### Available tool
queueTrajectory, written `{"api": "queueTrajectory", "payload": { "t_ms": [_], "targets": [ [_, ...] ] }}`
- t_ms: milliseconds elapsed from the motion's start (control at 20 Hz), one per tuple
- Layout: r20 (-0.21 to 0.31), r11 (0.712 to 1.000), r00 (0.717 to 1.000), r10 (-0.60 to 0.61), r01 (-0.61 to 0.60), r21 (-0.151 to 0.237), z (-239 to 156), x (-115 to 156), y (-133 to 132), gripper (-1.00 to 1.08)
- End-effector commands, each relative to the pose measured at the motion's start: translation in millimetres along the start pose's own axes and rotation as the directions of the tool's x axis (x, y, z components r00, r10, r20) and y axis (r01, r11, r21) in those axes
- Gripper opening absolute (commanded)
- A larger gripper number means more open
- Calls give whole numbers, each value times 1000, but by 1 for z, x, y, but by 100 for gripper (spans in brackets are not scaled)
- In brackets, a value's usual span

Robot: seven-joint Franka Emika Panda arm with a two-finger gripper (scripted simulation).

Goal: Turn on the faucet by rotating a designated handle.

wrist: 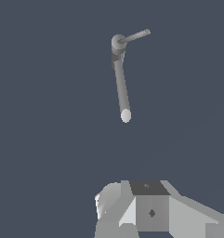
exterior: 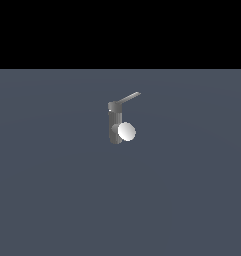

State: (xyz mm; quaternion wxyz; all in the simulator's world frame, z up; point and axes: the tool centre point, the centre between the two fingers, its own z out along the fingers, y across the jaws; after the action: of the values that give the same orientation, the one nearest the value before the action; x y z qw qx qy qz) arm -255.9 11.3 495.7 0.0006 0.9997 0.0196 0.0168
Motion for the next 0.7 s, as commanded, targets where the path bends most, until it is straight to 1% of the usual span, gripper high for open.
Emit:
{"api": "queueTrajectory", "payload": {
  "t_ms": [0,350,650],
  "targets": [
    [0,1000,1000,0,0,0,0,0,0,-100],
    [1,1000,1000,29,-29,0,6,7,-4,-100],
    [2,995,995,99,-99,-1,22,24,-13,-100]
  ]
}}
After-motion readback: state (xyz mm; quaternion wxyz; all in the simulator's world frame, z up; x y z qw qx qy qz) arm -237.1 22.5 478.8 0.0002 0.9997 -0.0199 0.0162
